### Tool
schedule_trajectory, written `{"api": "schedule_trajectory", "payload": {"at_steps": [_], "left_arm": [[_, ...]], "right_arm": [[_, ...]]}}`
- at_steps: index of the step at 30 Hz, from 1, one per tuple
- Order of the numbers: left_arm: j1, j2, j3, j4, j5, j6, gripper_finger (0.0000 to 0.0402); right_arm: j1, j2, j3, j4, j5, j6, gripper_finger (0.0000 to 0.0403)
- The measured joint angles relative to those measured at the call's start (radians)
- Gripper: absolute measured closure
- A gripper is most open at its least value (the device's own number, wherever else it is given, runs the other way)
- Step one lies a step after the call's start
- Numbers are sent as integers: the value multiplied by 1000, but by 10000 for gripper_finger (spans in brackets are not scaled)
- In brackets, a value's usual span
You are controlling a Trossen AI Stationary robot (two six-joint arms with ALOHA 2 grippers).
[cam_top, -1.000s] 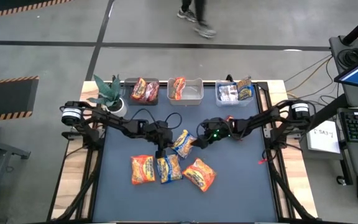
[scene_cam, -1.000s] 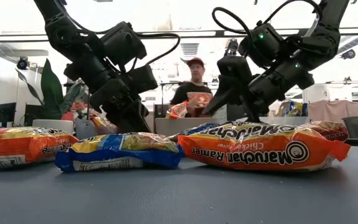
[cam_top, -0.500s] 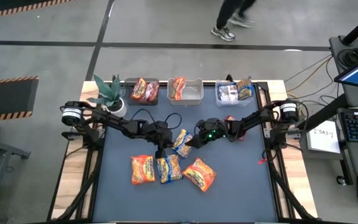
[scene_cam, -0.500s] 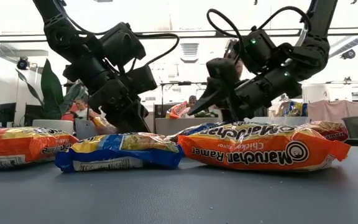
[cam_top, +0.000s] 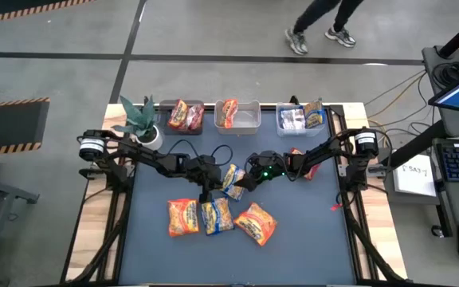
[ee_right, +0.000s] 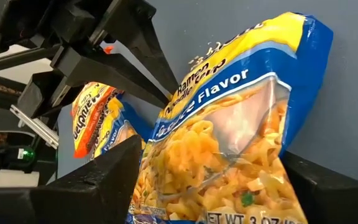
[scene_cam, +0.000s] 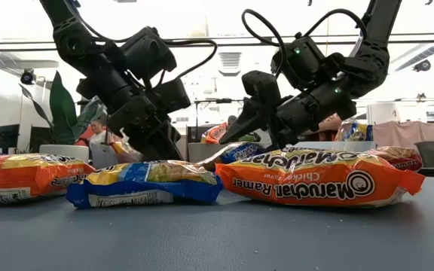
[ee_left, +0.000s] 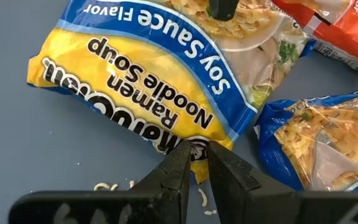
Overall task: Sort Maruchan noodles
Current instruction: Put the right blue noodle pack into the transparent white bin
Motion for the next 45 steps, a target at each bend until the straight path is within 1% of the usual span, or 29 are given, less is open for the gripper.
{"api": "schedule_trajectory", "payload": {"at_steps": [10,16,20,31,40,45], "left_arm": [[0,0,0,24,6,0,364],[0,-5,0,30,5,18,364],[1,-45,2,22,-21,50,364],[1,-217,3,-118,-237,169,361],[7,-437,1,-130,-252,397,360],[30,-539,1,-108,-303,446,360]], "right_arm": [[0,-1,1,-12,7,-2,223],[1,-1,1,-15,7,-10,248],[2,-1,1,-15,7,-21,251],[-9,-23,1,-22,40,-80,253],[-26,-97,0,-26,37,-108,254],[-53,-191,0,-58,36,-144,254]]}}
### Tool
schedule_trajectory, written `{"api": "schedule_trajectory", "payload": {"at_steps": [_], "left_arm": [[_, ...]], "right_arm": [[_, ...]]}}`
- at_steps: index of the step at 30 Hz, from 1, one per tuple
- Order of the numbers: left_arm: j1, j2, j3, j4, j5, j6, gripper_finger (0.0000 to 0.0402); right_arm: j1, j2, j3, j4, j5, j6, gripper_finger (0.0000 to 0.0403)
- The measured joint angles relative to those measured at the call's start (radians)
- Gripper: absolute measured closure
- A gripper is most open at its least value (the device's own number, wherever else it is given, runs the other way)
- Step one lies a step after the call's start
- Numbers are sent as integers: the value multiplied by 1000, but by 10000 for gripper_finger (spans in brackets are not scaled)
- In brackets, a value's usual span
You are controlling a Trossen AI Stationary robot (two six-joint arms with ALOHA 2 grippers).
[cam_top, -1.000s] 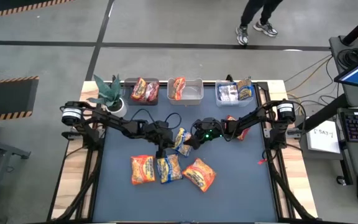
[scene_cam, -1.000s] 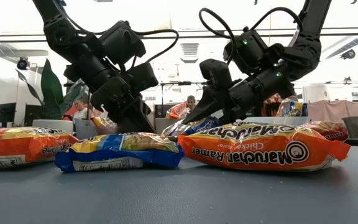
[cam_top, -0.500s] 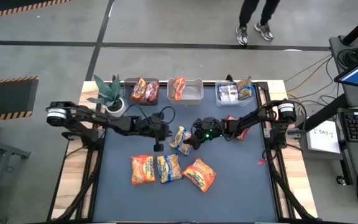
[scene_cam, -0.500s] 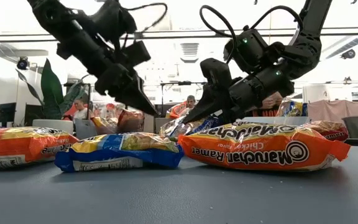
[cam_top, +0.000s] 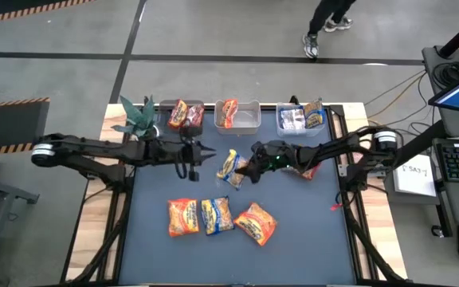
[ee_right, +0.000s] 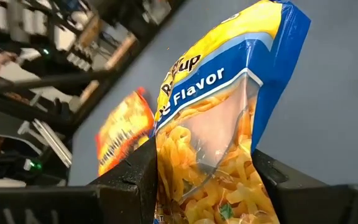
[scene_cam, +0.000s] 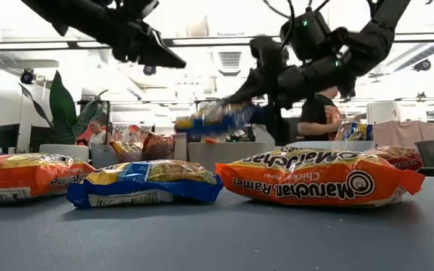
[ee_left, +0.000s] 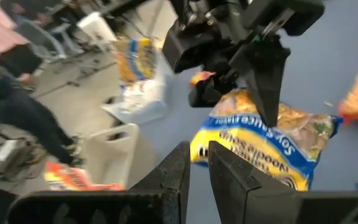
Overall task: Sort Maruchan noodles
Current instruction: Put the right blue noodle pack into the transparent white bin
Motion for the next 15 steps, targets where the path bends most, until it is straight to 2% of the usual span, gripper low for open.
{"api": "schedule_trajectory", "payload": {"at_steps": [5,10,13,15], "left_arm": [[23,-60,0,7,-60,6,361],[28,-63,0,14,-66,-37,361],[27,-48,0,52,-63,-103,361],[27,-41,0,72,-63,-111,361]], "right_arm": [[-64,-144,2,-73,22,-39,254],[-147,-301,68,-349,119,-132,254],[-187,-366,158,-587,294,-193,255],[-209,-385,232,-785,466,-224,255]]}}
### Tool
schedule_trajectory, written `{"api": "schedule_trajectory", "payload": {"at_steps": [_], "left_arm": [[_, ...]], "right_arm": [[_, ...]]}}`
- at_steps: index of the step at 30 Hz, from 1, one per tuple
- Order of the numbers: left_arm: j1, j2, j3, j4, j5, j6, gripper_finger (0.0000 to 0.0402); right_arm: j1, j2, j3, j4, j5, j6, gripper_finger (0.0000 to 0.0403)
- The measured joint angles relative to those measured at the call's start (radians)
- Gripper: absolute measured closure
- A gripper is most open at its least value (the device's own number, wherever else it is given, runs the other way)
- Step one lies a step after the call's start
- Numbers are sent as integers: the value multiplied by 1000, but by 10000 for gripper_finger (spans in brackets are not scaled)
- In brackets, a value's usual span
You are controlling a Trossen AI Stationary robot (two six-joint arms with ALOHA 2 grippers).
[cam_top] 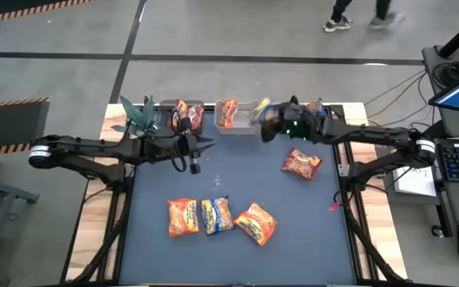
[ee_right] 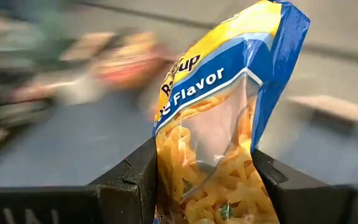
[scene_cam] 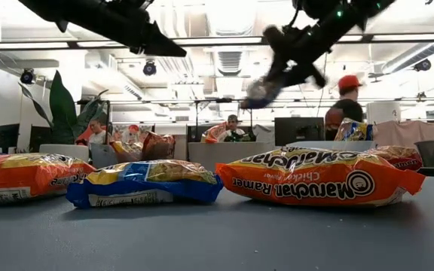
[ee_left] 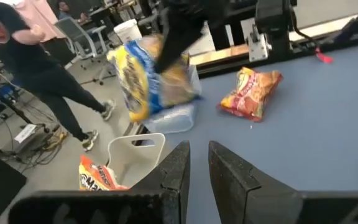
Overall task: Sort Maruchan noodles
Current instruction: Put the right blue noodle pack into the transparent white bin
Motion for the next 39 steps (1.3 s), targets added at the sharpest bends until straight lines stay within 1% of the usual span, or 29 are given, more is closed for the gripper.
{"api": "schedule_trajectory", "payload": {"at_steps": [2,4,6,8,12,16,20,22,24,29,39], "left_arm": [[0,1,0,14,-20,-2,361],[0,2,2,22,-51,-22,361],[0,2,2,21,-66,-60,361],[0,4,1,20,-67,-82,361],[0,23,0,-4,-67,-108,361],[0,40,-1,-21,-70,-83,361],[0,30,14,-18,-113,-46,361],[0,19,23,-18,-141,-28,361],[0,6,26,-18,-163,-19,361],[0,0,19,-36,-172,-19,361],[0,3,19,-44,-172,-15,361]], "right_arm": [[-22,0,84,-214,192,-6,255],[-48,14,155,-423,347,42,255],[-80,34,205,-609,432,143,255],[-104,52,224,-723,457,223,255],[-130,80,201,-724,455,240,255],[-151,117,154,-714,464,267,255],[-168,161,108,-711,486,295,255],[-171,184,89,-696,523,297,255],[-176,203,78,-677,534,295,255],[-180,236,85,-662,536,288,255],[-183,233,151,-631,579,256,255]]}}
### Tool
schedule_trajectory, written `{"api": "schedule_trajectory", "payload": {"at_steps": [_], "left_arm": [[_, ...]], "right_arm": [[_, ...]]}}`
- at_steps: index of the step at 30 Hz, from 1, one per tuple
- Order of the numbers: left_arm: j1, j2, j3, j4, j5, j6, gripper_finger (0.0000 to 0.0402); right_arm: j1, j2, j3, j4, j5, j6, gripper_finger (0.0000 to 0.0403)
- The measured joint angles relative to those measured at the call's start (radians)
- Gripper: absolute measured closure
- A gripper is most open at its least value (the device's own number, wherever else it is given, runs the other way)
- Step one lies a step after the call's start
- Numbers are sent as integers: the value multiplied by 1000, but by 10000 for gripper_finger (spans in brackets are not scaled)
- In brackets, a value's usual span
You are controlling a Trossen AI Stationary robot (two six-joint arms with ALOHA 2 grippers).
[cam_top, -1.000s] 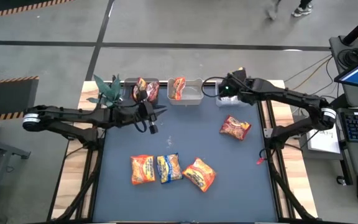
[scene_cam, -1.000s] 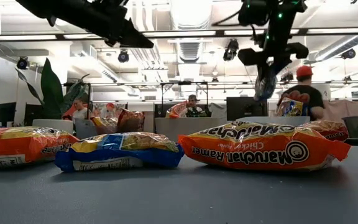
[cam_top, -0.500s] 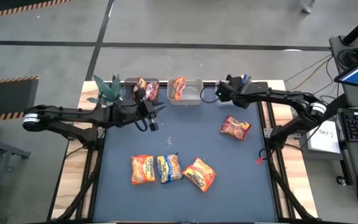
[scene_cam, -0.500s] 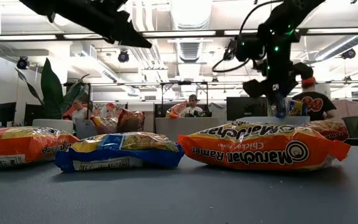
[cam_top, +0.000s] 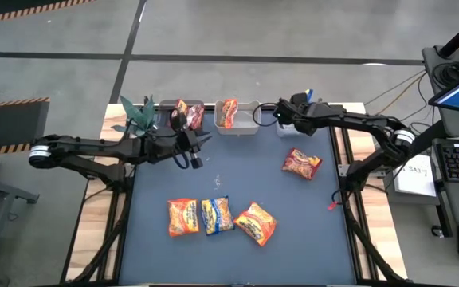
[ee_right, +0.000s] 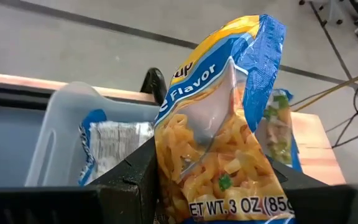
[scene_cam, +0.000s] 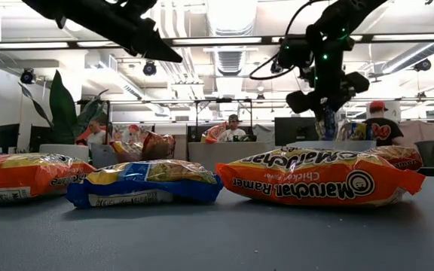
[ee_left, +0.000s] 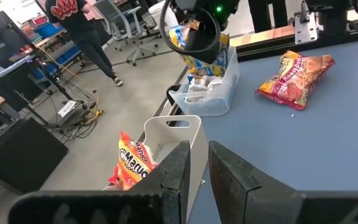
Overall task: Sort Maruchan noodles
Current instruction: Put the right blue noodle pack into the transparent white bin
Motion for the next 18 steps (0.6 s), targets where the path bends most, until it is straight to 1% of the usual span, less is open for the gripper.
{"api": "schedule_trajectory", "payload": {"at_steps": [5,18], "left_arm": [[0,3,-1,0,0,3,361],[0,3,-4,0,0,7,361]], "right_arm": [[-1,20,-13,22,47,-3,255],[0,146,-15,33,46,35,255]]}}
